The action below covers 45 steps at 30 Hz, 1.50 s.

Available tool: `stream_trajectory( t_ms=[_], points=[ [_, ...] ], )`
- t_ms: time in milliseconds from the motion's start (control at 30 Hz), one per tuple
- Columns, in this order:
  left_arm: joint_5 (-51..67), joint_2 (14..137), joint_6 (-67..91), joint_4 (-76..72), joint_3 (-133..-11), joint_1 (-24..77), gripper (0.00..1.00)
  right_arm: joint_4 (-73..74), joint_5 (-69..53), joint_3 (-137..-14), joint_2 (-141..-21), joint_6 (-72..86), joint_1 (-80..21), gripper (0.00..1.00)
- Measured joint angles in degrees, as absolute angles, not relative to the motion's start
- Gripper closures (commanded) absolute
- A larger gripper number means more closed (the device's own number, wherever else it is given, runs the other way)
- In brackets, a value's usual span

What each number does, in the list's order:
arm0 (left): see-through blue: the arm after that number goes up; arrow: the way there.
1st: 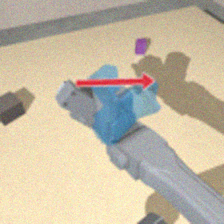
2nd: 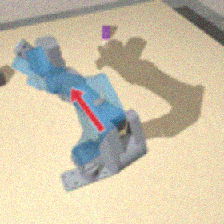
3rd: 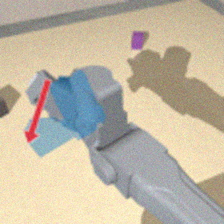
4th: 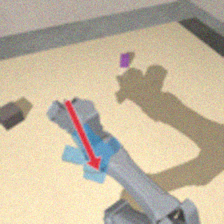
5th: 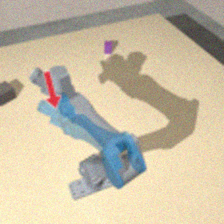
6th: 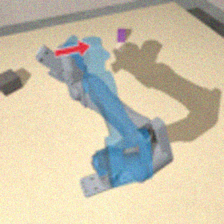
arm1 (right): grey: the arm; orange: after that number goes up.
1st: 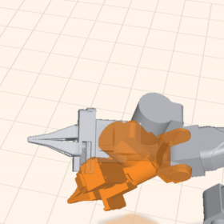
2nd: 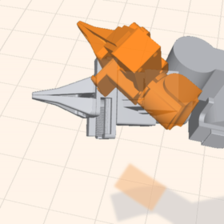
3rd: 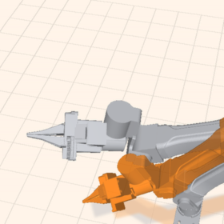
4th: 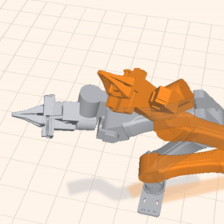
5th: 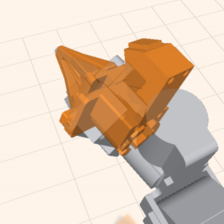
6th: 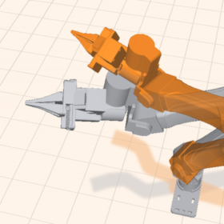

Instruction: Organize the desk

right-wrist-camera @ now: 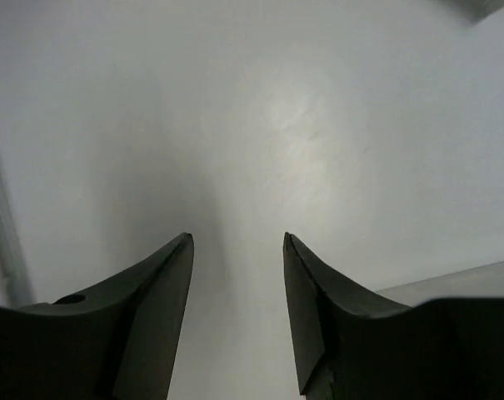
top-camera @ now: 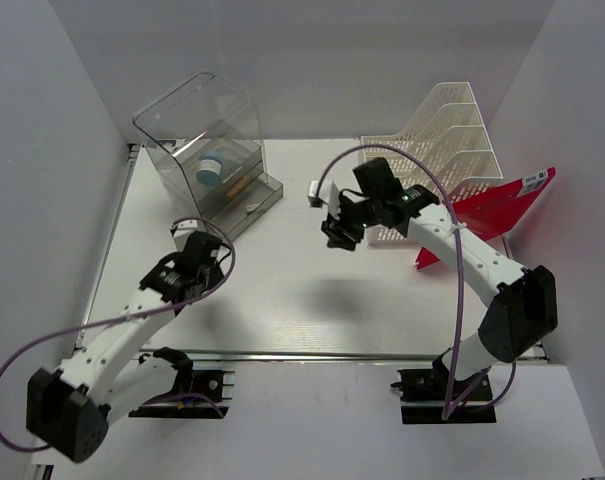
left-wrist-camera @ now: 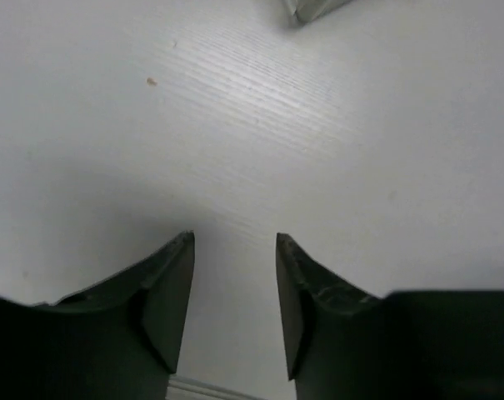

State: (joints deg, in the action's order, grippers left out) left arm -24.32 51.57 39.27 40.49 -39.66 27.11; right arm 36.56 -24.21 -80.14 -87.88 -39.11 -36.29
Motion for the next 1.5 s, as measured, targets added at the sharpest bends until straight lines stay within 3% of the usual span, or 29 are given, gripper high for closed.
stream_trajectory(
  t_ms=[67,167,267,567,600,633,733,800,1200,1500],
  points=[
    [-25.2,56.9,43.3,43.6,-42.0,27.0,0.19,37.2,-27.5,-73.3,-85.8,-36.6,-34.2,0.50],
    [-27.4,60.3,48.2,46.5,-45.7,26.7,0.10,35.6,-32.0,-59.5,-81.0,-32.8,-32.9,0.50],
    [-30.0,60.0,50.4,47.8,-47.8,25.7,0.09,35.5,-33.6,-49.9,-75.5,-31.4,-32.3,0.50],
    [-32.0,64.7,50.5,48.6,-45.6,13.6,0.12,27.2,-35.0,-40.9,-65.7,-30.5,-27.6,0.52],
    [-31.8,64.5,50.5,48.9,-45.3,11.9,0.13,26.6,-35.0,-40.1,-65.2,-30.5,-27.0,0.54],
    [-31.8,64.4,50.5,49.3,-45.3,10.1,0.14,26.3,-34.9,-39.6,-64.8,-30.6,-26.5,0.65],
    [-31.8,64.3,50.4,49.2,-45.3,5.3,0.18,24.8,-34.2,-38.2,-63.2,-31.6,-25.1,0.82],
    [-31.1,64.9,50.0,48.3,-44.7,1.8,0.20,24.4,-33.5,-37.6,-62.1,-32.2,-24.5,0.84],
    [-27.8,76.8,46.0,45.3,-43.6,-14.4,0.13,22.0,-27.7,-34.4,-59.0,-34.3,-23.6,0.76],
    [-25.8,81.3,40.0,40.6,-44.1,-18.9,0.20,21.2,-26.9,-34.0,-59.2,-34.7,-21.2,0.74]
  ],
)
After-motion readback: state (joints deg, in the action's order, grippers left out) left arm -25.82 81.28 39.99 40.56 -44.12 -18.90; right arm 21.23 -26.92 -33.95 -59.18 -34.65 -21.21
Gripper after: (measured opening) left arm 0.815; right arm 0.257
